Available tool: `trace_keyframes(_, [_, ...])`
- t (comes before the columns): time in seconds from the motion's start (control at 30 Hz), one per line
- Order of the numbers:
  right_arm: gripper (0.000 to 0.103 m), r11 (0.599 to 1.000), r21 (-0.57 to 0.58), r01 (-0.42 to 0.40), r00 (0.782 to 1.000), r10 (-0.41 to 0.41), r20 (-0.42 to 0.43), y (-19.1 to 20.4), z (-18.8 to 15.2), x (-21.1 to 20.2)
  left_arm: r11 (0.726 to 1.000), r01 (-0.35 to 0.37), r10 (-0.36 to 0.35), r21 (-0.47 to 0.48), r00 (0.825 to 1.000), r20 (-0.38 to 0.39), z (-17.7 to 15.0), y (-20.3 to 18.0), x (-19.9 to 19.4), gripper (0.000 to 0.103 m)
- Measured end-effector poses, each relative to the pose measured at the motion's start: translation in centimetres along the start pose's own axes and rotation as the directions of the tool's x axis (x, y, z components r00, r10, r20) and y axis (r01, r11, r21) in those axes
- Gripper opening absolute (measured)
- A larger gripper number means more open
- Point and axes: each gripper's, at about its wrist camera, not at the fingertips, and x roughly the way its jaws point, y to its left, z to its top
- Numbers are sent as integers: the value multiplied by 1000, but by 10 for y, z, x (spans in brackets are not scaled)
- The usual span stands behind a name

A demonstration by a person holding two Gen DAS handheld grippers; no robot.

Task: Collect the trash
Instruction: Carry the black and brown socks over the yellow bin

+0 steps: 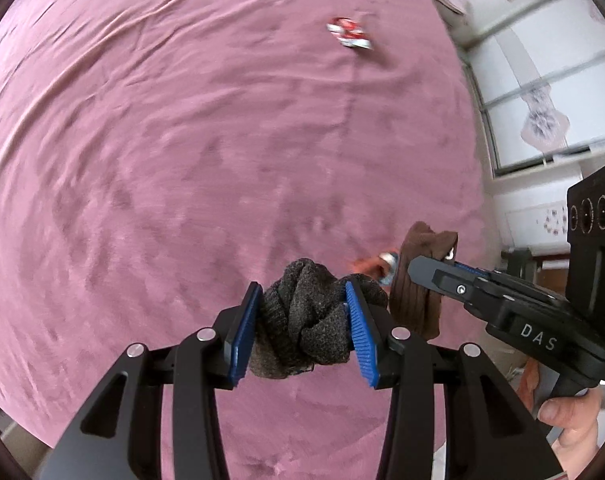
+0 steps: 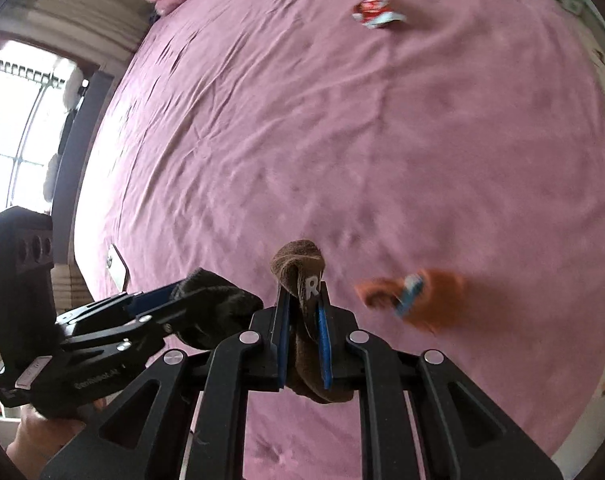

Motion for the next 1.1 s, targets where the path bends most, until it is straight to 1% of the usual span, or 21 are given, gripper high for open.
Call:
trace_keyframes(0.13, [12,997,80,-4,999,1,35,-32,-31,-31,997,13,-12,70,1000,-14,-14,-37,3,43])
trace_keyframes(0.23, [12,991,136,7,998,-15,57,-56,-49,-47,991,27,-23,130,999,-33,-25,-69,11,43])
trace_keyframes(0.43, [12,966,259,22,992,-53,111,-114,-101,-85,970,62,-42,234,995,-89,-51,-134,33,43])
trace_keyframes(0.63, [12,924,382,18,983,-86,161,-173,-149,-122,939,97,-50,330,988,-147,-78,-201,57,43])
trace_keyframes(0.77, [13,893,449,17,975,-114,189,-210,-180,-145,912,116,-47,394,983,-179,-94,-244,72,43])
trace_keyframes(0.9, [13,866,501,8,967,-133,215,-243,-201,-164,884,134,-41,448,977,-211,-110,-285,89,43])
trace_keyframes(1.1, [13,825,565,3,957,-166,238,-286,-226,-186,850,162,-35,501,967,-254,-127,-336,112,43])
